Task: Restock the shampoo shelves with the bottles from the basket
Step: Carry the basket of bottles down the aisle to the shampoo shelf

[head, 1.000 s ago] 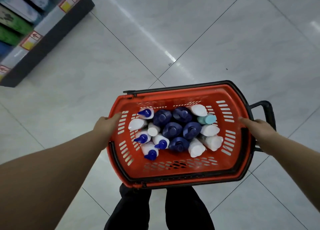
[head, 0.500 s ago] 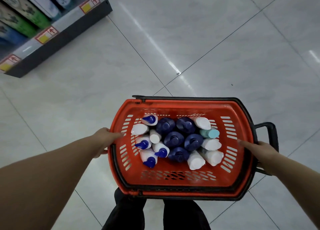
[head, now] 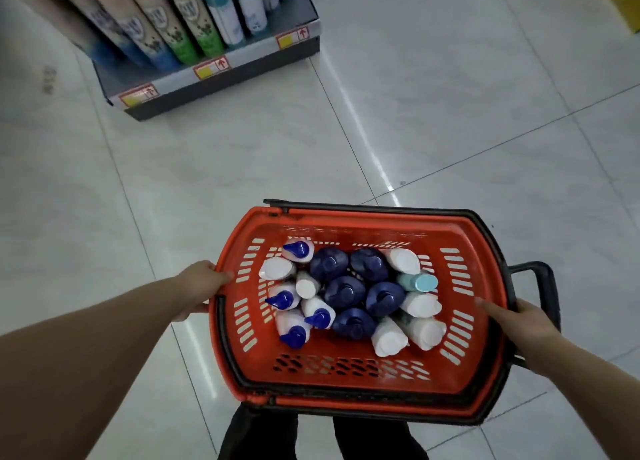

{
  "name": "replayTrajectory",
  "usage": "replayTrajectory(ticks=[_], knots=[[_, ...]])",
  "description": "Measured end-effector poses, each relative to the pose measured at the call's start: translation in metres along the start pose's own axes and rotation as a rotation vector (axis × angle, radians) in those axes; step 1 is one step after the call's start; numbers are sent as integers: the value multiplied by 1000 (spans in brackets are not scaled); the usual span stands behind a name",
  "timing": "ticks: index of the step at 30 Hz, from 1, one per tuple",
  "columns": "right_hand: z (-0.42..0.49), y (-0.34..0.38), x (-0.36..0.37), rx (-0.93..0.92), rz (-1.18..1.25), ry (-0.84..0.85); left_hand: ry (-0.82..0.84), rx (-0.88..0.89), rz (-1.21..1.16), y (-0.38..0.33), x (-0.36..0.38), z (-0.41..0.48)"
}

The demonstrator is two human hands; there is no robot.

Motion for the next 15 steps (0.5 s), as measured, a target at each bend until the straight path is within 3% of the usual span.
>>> replayTrajectory(ticks=[15], knots=[[-196, 97, 65, -215, -265, 97, -16, 8, -283, 138, -121, -163]])
Point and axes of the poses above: each hand's wrist, its own z-axis towards the middle knuckle, its own x-axis out of the palm, y = z × x, the point moved 8 cm from there along z, towards the middle knuckle, and after that the axes turned 14 degrees about z, right-handed, at the moved point
